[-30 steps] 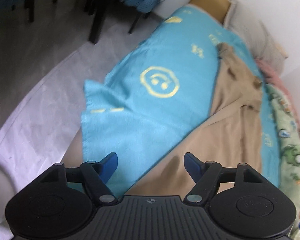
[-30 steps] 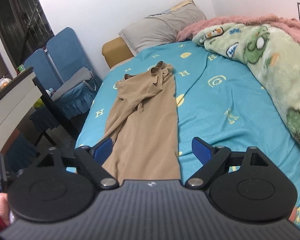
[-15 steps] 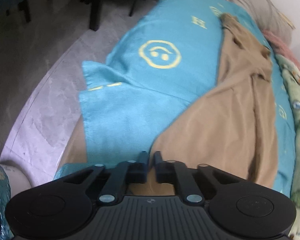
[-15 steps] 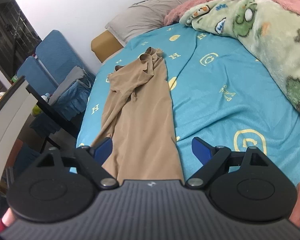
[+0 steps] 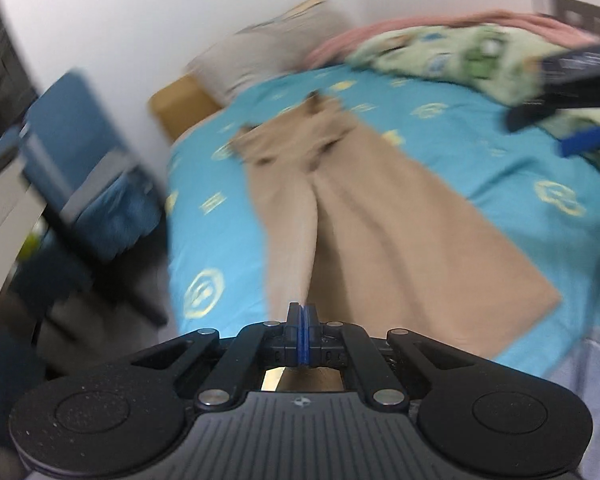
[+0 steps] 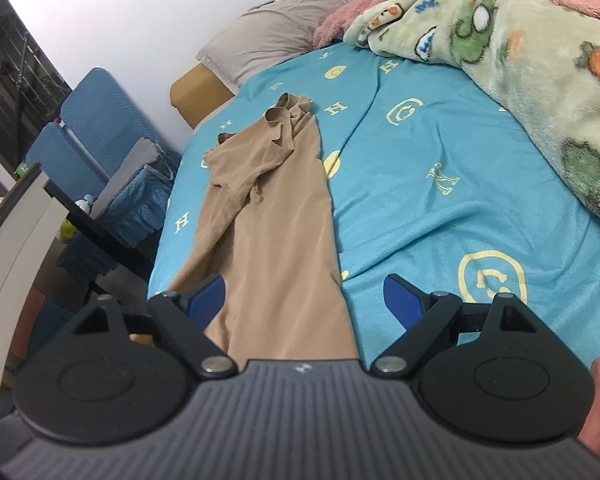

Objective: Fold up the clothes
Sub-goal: 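Open the left gripper and bring both grippers to the strip's hem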

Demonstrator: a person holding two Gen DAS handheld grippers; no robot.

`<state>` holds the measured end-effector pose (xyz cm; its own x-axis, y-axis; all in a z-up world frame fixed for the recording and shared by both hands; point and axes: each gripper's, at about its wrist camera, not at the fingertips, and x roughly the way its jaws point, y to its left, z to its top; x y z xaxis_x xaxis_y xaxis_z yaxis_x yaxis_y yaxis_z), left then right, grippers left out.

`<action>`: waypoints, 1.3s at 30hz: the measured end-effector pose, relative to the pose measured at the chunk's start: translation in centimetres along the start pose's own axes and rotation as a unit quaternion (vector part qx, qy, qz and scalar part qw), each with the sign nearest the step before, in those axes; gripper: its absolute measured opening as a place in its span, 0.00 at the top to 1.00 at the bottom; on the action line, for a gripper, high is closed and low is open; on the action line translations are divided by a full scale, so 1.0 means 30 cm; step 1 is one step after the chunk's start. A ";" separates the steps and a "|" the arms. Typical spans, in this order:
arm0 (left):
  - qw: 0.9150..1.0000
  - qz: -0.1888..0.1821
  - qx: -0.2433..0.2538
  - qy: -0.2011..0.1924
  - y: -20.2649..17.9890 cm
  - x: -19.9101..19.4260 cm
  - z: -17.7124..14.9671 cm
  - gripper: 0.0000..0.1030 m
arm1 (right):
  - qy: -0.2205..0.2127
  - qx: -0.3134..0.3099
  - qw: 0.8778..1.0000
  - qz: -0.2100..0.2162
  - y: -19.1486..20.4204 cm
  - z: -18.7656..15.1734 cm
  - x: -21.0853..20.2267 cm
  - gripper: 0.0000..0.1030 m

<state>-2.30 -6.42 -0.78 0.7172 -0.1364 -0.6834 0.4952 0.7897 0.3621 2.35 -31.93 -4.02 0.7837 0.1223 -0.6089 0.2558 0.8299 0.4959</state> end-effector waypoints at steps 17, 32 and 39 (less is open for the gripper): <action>0.925 -0.243 -0.277 0.092 0.247 0.199 -0.147 0.37 | 0.080 0.049 0.995 0.013 -0.061 -0.026 0.098 0.16; 0.844 -0.221 -0.454 0.181 0.383 0.457 -0.273 0.21 | 0.194 0.099 0.976 -0.027 -0.110 -0.109 0.242 0.31; 0.833 -0.248 -0.461 0.175 0.366 0.420 -0.303 0.62 | 0.235 0.088 0.968 0.020 -0.084 -0.139 0.252 0.35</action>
<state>7.73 5.98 -11.17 0.2687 -0.5280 -0.8056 -0.0157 0.8339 -0.5517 5.27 -30.82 -12.43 0.4611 0.4211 -0.7810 0.3554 0.7189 0.5974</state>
